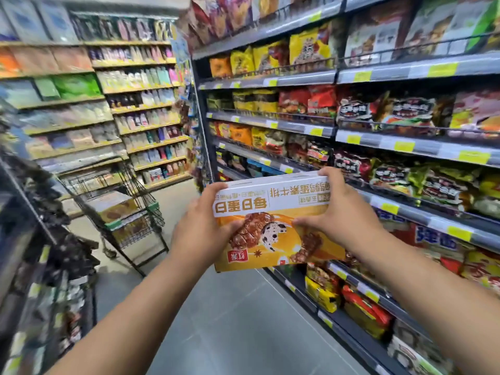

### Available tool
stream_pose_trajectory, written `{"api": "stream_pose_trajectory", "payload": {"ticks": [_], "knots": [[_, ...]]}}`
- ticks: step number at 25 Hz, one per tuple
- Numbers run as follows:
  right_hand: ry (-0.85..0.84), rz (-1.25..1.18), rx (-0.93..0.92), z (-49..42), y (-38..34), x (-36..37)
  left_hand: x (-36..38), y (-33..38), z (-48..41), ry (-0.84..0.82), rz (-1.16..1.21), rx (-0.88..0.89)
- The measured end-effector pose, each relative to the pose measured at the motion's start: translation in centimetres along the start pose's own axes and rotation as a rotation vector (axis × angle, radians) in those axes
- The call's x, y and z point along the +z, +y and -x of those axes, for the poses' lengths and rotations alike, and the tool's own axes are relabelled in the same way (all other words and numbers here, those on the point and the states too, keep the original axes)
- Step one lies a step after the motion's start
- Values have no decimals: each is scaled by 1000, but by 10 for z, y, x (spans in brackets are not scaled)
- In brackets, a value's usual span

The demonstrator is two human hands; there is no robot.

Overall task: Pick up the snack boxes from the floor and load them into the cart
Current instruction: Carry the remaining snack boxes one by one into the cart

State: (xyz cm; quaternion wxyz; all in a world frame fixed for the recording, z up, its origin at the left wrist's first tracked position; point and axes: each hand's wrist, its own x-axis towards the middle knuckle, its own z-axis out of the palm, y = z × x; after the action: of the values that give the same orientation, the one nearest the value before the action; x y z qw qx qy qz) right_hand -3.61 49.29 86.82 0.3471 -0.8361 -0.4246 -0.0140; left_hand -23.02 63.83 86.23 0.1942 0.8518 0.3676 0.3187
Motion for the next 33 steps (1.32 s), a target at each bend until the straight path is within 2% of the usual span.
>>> {"api": "stream_pose_trajectory", "payload": {"ticks": [4, 9, 13, 24, 29, 33], "knots": [[-25, -40, -140, -66, -102, 67, -77, -85, -49, 121, -43, -54], [-113, -101, -237, -131, -182, 147, -125, -169, -96, 199, -116, -157], [-190, -115, -312, -196, -225, 216, -137, -231, -141, 251, -151, -245], [-394, -166, -506, -442, -352, 410, -153, -406, -343, 432, -230, -467], [-450, -152, -531, -522, -426, 529, -168, -528, -422, 451, -266, -554], [-453, -148, -521, -594, -495, 613, -200, -626, -504, 456, -247, -532]]}}
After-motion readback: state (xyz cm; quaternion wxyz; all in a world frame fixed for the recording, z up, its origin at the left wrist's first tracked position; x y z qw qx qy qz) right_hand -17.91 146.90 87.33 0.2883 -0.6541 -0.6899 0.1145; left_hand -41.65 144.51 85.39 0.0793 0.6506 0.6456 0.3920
